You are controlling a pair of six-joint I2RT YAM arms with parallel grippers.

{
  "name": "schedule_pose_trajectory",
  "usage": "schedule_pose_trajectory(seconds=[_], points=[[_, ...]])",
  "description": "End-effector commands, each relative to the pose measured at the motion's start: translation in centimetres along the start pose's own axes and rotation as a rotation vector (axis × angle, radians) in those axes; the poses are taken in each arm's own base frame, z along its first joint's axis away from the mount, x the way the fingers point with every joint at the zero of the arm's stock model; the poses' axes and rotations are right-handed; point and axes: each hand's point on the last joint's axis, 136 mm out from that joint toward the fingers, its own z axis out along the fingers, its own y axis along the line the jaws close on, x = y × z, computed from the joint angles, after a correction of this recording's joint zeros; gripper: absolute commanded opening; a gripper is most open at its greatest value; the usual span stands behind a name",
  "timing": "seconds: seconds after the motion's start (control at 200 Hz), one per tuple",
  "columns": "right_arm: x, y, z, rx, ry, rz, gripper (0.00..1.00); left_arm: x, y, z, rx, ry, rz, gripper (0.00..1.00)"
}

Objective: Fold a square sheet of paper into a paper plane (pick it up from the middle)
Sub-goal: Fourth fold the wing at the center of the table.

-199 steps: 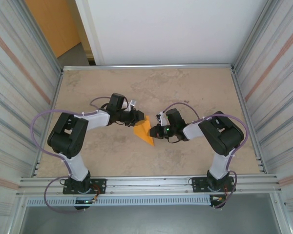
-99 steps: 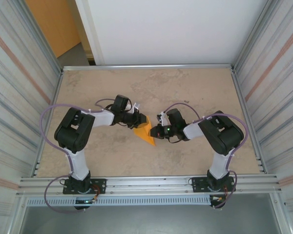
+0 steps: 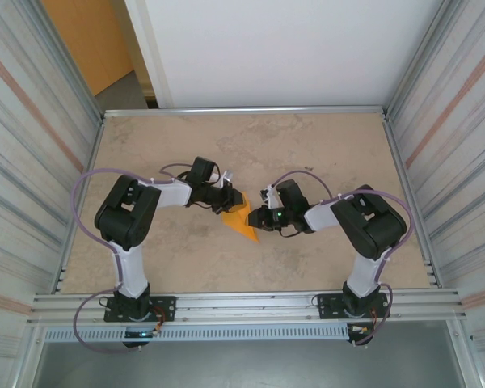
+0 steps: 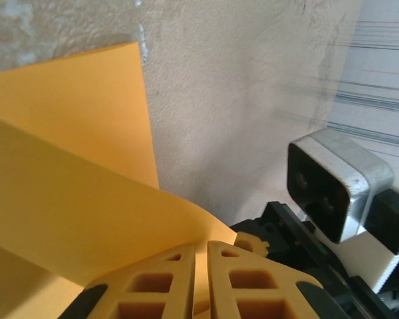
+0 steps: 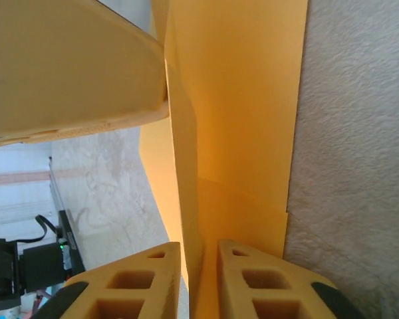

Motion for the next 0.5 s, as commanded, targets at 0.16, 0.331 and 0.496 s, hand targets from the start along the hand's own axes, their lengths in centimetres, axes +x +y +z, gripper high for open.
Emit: schedule_pose_trajectory(seconds=[0.16, 0.331, 0.496], points=[[0.2, 0.0, -1.7, 0.08, -0.002, 0.037, 0.34, 0.2, 0.5, 0.5, -0.027, 0.024, 0.0, 0.14], [0.3, -0.3, -3.0, 0.143, -0.033, 0.034, 0.42, 0.1, 0.4, 0.4, -0.029, 0.021, -0.001, 0.14], [0.6, -0.3, -3.3, 0.251, -0.029, -0.021, 0.47, 0.1, 0.5, 0.5, -0.033, 0.022, -0.004, 0.14]])
